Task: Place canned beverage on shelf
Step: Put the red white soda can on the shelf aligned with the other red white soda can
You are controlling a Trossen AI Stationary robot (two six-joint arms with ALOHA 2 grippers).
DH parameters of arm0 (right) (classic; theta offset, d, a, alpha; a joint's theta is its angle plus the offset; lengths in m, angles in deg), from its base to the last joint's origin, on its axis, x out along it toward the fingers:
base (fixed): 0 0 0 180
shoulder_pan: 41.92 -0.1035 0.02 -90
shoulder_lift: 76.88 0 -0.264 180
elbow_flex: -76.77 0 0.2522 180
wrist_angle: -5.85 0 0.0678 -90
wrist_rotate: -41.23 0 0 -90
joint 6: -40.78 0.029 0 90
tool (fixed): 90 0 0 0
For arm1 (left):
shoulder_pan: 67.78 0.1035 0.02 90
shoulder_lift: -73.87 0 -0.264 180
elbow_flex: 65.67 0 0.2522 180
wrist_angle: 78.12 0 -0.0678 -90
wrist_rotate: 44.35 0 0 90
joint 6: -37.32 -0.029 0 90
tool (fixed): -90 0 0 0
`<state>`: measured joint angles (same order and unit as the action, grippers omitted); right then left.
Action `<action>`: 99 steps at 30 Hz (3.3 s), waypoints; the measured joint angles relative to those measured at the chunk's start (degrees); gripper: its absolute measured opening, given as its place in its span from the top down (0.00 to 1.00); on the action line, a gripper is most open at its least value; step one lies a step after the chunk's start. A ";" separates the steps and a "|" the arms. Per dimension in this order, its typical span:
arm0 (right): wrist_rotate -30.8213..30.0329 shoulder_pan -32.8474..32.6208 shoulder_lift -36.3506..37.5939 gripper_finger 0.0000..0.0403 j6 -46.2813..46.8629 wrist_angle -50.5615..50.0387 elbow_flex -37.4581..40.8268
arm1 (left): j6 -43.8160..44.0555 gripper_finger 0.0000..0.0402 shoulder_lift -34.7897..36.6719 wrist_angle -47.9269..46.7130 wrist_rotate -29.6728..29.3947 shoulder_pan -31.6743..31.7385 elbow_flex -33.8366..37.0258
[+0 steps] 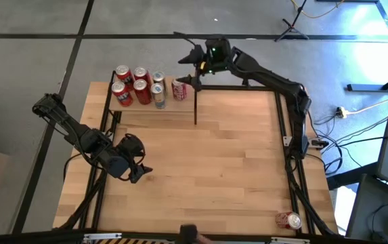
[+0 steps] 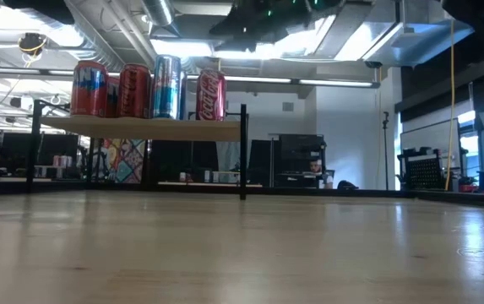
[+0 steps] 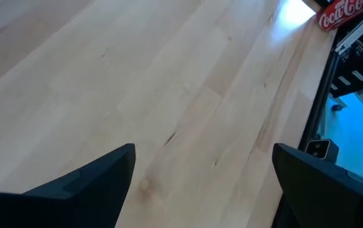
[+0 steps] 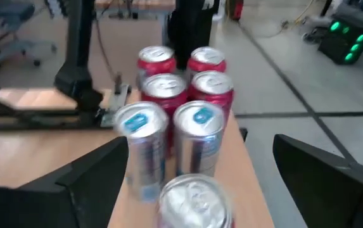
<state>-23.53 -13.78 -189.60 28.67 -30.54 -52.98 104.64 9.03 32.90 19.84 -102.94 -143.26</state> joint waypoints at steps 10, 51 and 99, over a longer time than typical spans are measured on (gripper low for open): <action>-6.94 -13.18 0.13 0.06 -1.43 -30.32 -19.04 | -1.96 0.10 0.00 0.00 -0.82 -2.90 0.00; -29.30 -77.05 4.05 0.06 82.77 -63.48 3.58 | -6.50 0.10 -4.55 4.68 -8.41 -18.56 -0.02; -1.82 -87.01 21.73 0.06 123.54 -42.01 42.88 | -7.95 0.10 -4.55 4.94 -13.79 -18.51 -0.02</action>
<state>-25.35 -100.79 -167.88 152.21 -72.55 -10.10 96.70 4.49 37.84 6.05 -121.45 -143.28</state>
